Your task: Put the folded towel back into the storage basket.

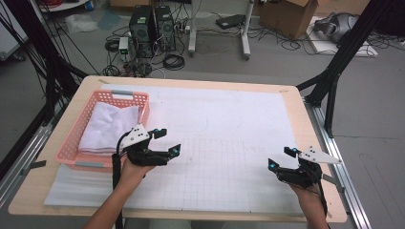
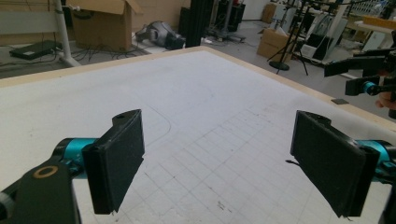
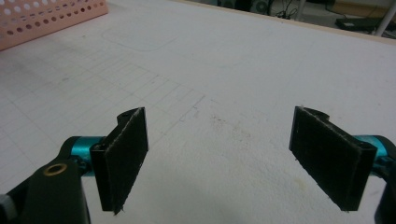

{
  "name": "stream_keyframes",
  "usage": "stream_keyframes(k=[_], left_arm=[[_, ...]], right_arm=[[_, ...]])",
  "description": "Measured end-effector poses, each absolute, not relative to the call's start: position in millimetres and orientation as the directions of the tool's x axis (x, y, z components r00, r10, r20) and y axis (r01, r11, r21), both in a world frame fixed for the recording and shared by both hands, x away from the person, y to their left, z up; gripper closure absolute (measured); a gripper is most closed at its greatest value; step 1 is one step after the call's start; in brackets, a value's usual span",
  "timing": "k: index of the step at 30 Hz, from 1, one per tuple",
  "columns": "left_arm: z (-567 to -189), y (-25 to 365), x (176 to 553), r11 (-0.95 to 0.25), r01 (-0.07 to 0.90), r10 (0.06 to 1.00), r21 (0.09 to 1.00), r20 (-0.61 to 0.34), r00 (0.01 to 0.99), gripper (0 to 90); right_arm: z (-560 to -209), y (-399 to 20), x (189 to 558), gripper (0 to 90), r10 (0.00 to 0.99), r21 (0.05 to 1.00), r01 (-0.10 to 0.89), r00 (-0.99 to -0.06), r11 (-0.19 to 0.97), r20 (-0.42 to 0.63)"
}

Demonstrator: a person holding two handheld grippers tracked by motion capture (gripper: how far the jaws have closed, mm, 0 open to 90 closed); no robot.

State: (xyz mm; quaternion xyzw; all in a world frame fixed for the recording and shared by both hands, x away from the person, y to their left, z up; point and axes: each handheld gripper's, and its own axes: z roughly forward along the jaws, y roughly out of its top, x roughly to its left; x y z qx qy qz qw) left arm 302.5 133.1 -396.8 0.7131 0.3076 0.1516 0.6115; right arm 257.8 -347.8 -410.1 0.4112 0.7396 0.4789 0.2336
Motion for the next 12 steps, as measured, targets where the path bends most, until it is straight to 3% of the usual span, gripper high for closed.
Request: stream_keyframes(k=[12], left_arm=[[-396.9,134.3,303.0,-0.057,0.258,0.627,0.965,-0.167,0.761,17.9]], right_arm=[[-409.8,-347.7,257.7,18.2,0.830,0.901,0.381,-0.556,0.206,0.044]])
